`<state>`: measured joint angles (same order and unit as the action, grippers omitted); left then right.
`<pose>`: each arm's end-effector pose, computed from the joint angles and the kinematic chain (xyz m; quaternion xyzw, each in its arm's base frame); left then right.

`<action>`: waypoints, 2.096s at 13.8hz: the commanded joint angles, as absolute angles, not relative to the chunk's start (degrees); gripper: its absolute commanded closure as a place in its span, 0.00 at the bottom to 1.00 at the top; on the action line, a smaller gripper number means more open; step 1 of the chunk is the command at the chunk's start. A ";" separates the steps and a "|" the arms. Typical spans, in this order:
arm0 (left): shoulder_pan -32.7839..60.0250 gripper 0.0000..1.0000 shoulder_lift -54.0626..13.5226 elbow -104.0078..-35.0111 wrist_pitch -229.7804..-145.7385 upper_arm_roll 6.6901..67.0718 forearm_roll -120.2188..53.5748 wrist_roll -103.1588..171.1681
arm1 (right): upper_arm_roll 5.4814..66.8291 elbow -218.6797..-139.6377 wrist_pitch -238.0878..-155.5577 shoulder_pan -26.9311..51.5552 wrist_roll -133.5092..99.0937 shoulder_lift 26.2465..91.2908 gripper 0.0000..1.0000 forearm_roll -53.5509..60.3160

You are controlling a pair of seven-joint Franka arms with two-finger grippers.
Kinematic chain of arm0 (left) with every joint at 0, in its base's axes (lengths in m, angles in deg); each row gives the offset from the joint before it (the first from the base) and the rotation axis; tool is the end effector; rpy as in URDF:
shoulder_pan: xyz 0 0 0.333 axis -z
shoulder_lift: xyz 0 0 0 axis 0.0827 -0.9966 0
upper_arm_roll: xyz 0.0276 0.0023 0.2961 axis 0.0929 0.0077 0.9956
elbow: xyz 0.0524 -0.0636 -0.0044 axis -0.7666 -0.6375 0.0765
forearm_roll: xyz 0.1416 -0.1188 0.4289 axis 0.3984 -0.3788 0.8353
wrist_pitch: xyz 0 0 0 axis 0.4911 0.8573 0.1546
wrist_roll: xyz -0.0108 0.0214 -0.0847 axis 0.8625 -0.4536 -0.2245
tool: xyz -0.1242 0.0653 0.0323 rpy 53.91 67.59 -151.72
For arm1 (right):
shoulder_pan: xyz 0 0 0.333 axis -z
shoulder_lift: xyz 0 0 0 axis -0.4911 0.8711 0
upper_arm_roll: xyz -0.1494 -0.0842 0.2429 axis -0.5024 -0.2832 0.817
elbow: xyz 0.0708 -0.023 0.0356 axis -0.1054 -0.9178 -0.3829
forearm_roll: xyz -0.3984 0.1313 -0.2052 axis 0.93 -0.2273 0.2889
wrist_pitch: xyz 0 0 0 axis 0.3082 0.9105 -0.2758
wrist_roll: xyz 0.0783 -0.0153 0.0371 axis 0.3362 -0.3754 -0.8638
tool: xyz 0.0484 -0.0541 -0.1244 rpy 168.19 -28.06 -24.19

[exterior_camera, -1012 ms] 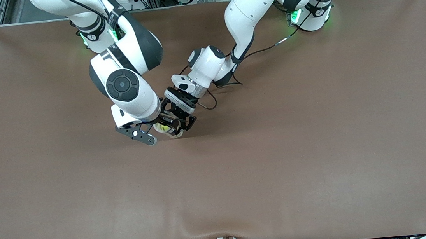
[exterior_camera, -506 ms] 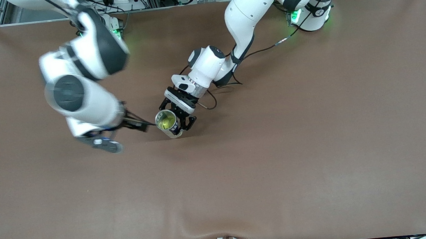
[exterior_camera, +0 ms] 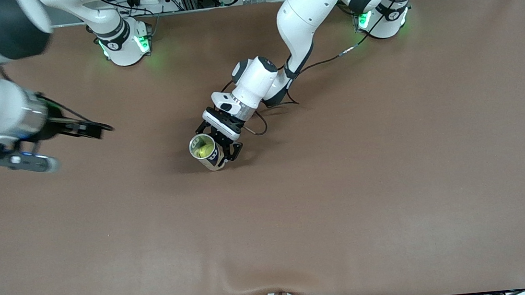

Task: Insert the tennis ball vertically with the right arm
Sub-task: 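Withdraw the right gripper while the left gripper lowers the cup, then set the cup upright on the table and open the left gripper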

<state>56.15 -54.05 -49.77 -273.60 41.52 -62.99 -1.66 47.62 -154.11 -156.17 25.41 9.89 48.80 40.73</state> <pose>0.4589 -0.6675 0.1116 0.8299 -0.2754 0.4170 0.2481 0.6508 0.1063 0.5478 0.9884 -0.1050 -0.1072 0.0216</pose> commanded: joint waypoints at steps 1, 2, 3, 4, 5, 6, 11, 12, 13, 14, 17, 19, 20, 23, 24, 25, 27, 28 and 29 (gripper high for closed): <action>56.43 0.00 -52.92 -51.44 -273.27 41.85 -63.53 -1.10 | 48.46 -153.00 -154.86 30.01 2.18 48.49 0.00 40.41; 56.43 0.00 -52.49 -51.88 -272.75 41.85 -63.53 -1.10 | 48.55 -153.00 -154.94 31.33 -0.63 47.71 0.00 40.40; 56.43 0.00 -52.13 -52.67 -272.14 41.85 -63.53 -1.01 | 48.46 -152.91 -154.86 31.69 -2.75 47.18 0.00 40.58; 56.34 0.00 -51.96 -53.20 -271.26 41.93 -63.53 -0.31 | 48.46 -152.91 -154.85 31.78 -3.29 47.08 0.00 40.84; 56.34 0.00 -51.43 -54.16 -270.73 41.94 -63.53 0.13 | 48.46 -152.91 -154.85 32.13 -3.30 47.08 0.00 40.67; 56.34 0.00 -50.90 -55.04 -270.11 41.85 -63.53 0.22 | 48.37 -152.91 -154.85 32.22 -3.30 47.08 0.00 40.67; 55.90 0.00 -49.93 -56.90 -268.09 41.94 -63.53 0.92 | 48.37 -155.18 -157.22 34.77 -6.63 43.93 0.00 39.44; 55.81 0.00 -49.67 -57.24 -267.39 41.94 -63.53 1.01 | 48.37 -158.07 -158.79 34.86 -7.07 42.18 0.00 39.44; 55.72 0.00 -49.32 -57.68 -266.95 41.94 -63.53 1.01 | 47.85 -162.53 -162.03 34.77 -7.08 39.46 0.00 39.44; 55.29 0.00 -49.06 -58.04 -266.51 41.94 -63.53 1.01 | 47.41 -167.02 -165.19 34.77 -7.08 36.30 0.00 39.35; 54.32 0.00 -46.95 -60.49 -264.32 41.94 -63.44 1.01 | 46.36 -173.82 -168.56 33.64 -7.17 31.79 0.00 39.44; 53.79 0.00 -45.19 -62.34 -262.65 41.94 -63.44 1.01 | 38.92 -173.30 -169.18 26.64 -7.51 32.22 0.00 39.44; 53.01 0.00 -44.05 -63.39 -262.03 41.94 -63.44 1.01 | 36.62 -173.04 -169.18 25.29 -8.65 32.40 0.00 39.26; 51.51 0.00 -41.33 -65.77 -259.40 41.94 -63.35 1.71 | 36.68 -173.82 -170.06 28.26 -12.26 31.79 0.00 37.51; 51.42 0.00 -40.54 -66.12 -257.30 41.94 -63.35 3.11 | 36.68 -174.52 -170.41 28.79 -12.35 31.70 0.00 37.24; 51.24 0.00 -39.83 -66.30 -255.19 41.94 -63.35 3.64 | 36.68 -174.71 -170.41 28.80 -12.35 31.70 0.00 37.24; 51.15 0.00 -39.30 -66.74 -253.85 41.94 -63.35 4.52 | 36.59 -174.44 -169.97 28.71 -12.44 32.14 0.00 37.33; 51.24 0.00 -39.21 -67.00 -253.85 41.94 -63.35 5.31 | 36.68 -174.18 -169.88 28.62 -12.44 32.31 0.00 37.33; 51.59 0.00 -39.21 -67.18 -253.85 41.94 -63.35 6.10 | 36.68 -173.83 -169.88 28.45 -12.35 32.49 0.00 37.33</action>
<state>51.22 -41.28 -64.61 -254.67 41.74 -62.98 4.17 36.52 -172.79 -169.28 28.37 -11.67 33.73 38.30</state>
